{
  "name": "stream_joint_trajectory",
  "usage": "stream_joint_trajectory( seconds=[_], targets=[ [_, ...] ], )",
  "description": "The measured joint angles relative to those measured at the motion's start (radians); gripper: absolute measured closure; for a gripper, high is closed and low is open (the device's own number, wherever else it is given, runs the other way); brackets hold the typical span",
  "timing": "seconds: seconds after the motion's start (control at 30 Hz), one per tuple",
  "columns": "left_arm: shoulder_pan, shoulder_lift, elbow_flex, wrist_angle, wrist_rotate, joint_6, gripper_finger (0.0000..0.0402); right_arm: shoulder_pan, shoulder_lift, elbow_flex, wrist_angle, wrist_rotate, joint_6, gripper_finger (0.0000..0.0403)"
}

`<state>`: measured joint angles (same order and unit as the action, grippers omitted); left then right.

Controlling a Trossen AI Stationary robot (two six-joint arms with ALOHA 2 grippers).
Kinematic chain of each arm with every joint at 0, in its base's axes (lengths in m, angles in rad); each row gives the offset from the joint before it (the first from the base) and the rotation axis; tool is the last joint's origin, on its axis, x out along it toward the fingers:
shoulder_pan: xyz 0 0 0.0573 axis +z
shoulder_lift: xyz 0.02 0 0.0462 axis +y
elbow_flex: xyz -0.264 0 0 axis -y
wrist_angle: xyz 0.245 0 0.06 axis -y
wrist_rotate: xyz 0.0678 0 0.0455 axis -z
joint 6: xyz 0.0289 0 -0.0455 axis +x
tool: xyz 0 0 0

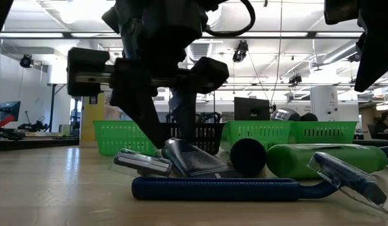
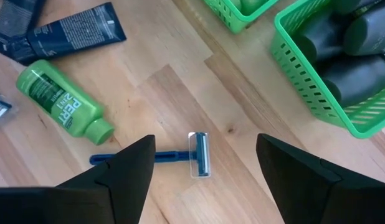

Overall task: Pick & Place Travel size toiletries
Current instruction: Put the black shave cream into the black basket

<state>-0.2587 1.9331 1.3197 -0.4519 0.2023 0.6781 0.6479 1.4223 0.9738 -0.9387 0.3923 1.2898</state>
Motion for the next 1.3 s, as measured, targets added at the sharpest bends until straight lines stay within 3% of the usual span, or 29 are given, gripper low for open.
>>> stream_joint_trajectory(
  seconds=[0.73,0.97,1.17,1.3],
  targets=[
    [-0.004,0.026,-0.018,0.006,0.011,-0.074,0.0235,-0.001,0.000,-0.009,0.003,0.000,0.050,0.0156],
    [-0.005,0.024,-0.018,-0.010,-0.009,-0.129,0.0275,-0.001,0.000,-0.009,0.002,0.000,0.046,0.0135],
    [-0.005,-0.044,-0.019,-0.061,-0.069,-0.262,0.0275,-0.001,0.000,-0.009,-0.004,-0.001,0.046,0.0125],
    [-0.005,-0.166,-0.019,-0.145,-0.110,-0.512,0.0275,-0.001,-0.003,-0.009,-0.008,-0.001,0.046,0.0125]
  ],
)
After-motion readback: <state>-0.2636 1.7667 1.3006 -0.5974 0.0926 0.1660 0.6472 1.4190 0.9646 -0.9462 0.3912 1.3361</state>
